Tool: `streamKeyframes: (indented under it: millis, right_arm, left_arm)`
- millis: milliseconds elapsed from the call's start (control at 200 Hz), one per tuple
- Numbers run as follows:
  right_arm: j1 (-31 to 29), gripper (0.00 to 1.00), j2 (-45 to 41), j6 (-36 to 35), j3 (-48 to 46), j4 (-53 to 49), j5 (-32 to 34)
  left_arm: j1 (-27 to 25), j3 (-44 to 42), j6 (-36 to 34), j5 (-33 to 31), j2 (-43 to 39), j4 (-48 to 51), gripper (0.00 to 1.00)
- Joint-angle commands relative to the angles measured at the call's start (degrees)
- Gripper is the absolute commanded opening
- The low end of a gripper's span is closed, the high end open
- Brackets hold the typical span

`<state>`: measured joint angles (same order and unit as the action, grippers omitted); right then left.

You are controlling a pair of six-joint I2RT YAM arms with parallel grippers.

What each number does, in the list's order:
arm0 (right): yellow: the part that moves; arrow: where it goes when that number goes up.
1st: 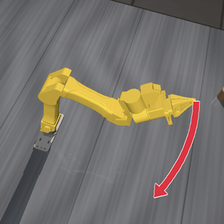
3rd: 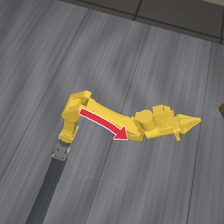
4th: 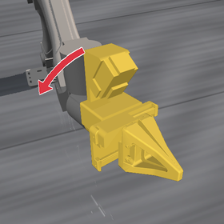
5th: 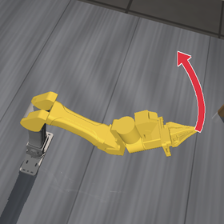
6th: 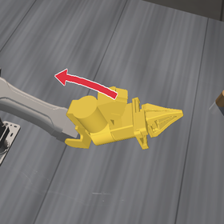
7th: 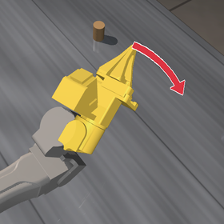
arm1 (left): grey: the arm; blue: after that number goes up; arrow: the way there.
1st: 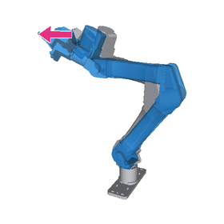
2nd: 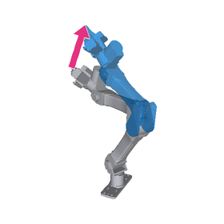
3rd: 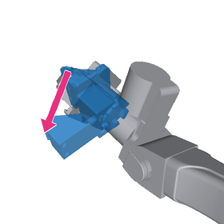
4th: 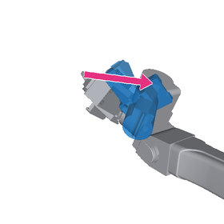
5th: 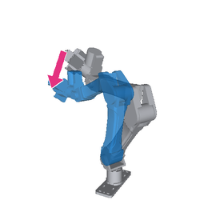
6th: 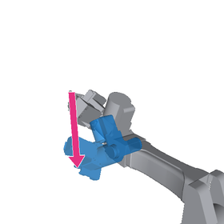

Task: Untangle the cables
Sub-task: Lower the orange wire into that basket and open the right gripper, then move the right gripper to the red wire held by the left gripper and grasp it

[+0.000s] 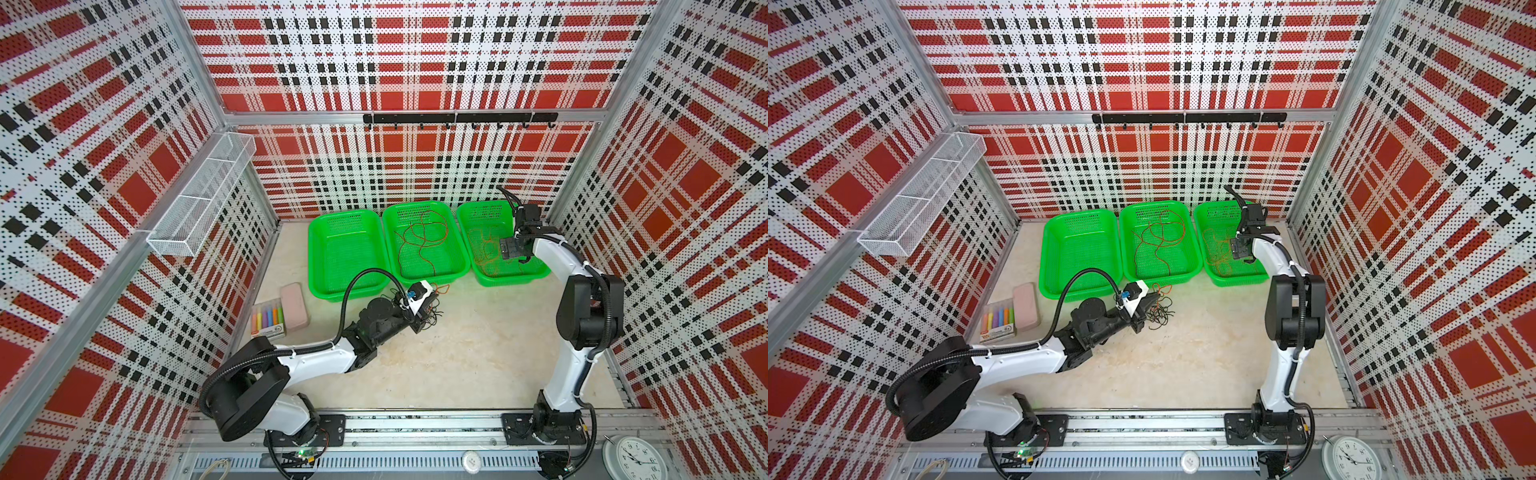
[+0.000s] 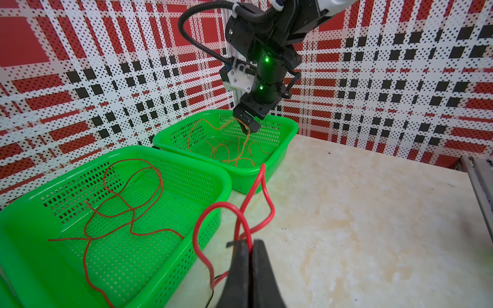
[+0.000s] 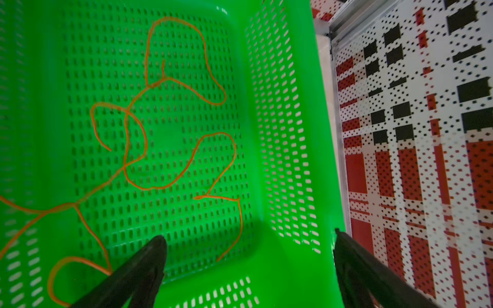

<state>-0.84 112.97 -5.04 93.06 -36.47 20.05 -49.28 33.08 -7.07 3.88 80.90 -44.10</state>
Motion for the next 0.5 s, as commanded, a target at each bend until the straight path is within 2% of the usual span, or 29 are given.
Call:
streamKeyframes:
  millis: [0, 100, 205, 321, 496]
  right_arm:
    - [0.33, 1.0, 1.19, -3.48, 0.64, -7.35, 5.01]
    - [0.57, 1.0, 1.82, -4.48, 1.8, -10.09, 8.17]
    - [0.76, 1.0, -1.56, -2.35, 1.15, -9.26, 7.71]
    - [-1.7, 0.98, -11.34, -3.46, -4.17, -2.47, 6.36]
    - [-9.44, 0.88, -24.43, -6.65, -12.79, 5.83, 2.49]
  left_arm:
    - [-0.36, 1.44, 0.26, 0.34, 0.6, -0.11, 0.0]
    - [-0.31, 2.23, 0.1, 0.79, 1.64, -0.07, 0.0]
    - [-0.16, 2.78, -0.02, 0.6, 2.14, -0.11, 0.0]
    - [1.21, 3.0, 2.11, 1.13, 1.79, -0.84, 0.0]
    - [4.3, 3.29, 6.37, 3.69, 0.43, -4.35, 0.0]
